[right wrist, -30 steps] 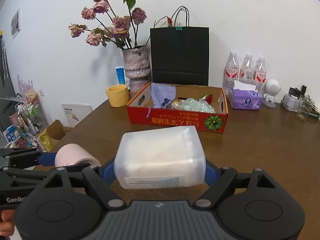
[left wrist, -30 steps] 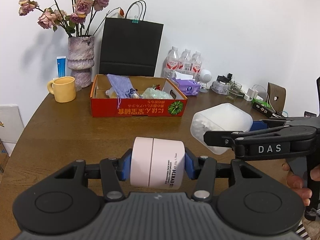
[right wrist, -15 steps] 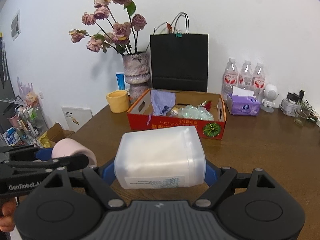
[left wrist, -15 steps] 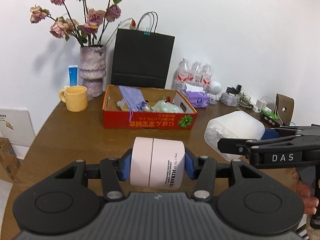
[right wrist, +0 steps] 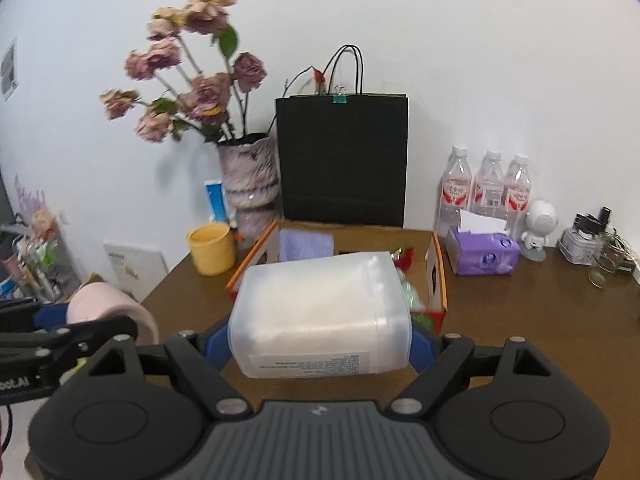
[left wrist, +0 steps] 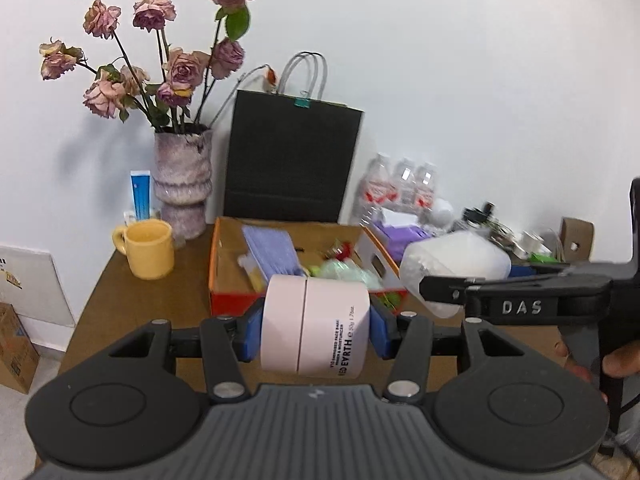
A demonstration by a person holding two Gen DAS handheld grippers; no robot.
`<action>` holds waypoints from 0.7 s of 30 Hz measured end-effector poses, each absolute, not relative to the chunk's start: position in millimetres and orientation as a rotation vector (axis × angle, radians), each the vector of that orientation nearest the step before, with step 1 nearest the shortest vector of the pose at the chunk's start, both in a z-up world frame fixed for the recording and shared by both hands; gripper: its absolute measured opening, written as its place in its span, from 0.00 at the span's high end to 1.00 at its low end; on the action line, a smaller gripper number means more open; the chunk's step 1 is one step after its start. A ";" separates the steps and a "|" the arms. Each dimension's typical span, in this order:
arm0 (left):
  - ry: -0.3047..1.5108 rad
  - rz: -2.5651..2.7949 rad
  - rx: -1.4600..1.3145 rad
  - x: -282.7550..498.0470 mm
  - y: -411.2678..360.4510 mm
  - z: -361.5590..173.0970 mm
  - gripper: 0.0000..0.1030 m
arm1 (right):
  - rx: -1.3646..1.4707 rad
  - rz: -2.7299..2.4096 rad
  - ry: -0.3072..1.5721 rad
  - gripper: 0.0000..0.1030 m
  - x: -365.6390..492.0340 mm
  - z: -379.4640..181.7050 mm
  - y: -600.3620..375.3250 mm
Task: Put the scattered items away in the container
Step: 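Lower the jar into the box with the left gripper while the right gripper lowers the soap box in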
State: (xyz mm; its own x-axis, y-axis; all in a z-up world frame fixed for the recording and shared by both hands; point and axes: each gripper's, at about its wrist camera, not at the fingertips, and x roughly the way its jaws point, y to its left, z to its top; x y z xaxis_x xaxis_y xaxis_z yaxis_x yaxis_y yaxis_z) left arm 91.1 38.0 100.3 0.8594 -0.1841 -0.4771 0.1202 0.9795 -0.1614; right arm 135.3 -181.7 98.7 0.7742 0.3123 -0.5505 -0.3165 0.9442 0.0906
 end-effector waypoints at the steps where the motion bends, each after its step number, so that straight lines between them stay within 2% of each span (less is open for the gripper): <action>1: 0.517 -0.157 -0.129 103.5 39.7 102.4 0.50 | -0.002 0.332 0.610 0.19 149.2 97.7 -179.6; 6: 0.521 -0.152 -0.117 156.4 48.4 99.5 0.50 | -0.001 0.300 0.684 0.19 211.6 89.2 -169.3; 12: 0.575 -0.111 -0.171 240.4 56.0 71.1 0.50 | 0.024 0.271 0.723 0.19 287.4 63.9 -159.8; 21: 0.679 -0.062 -0.244 377.5 45.3 -3.1 0.49 | -0.044 0.233 0.770 0.19 399.7 2.2 -146.5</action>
State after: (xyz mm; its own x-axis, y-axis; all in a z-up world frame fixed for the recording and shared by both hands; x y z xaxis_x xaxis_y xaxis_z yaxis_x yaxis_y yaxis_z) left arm 377.5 45.3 -3.1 0.7775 -0.1362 -0.6139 -0.0221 0.9697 -0.2431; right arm 399.7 -146.5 2.2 0.6935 0.1929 -0.6941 -0.2249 0.9733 0.0458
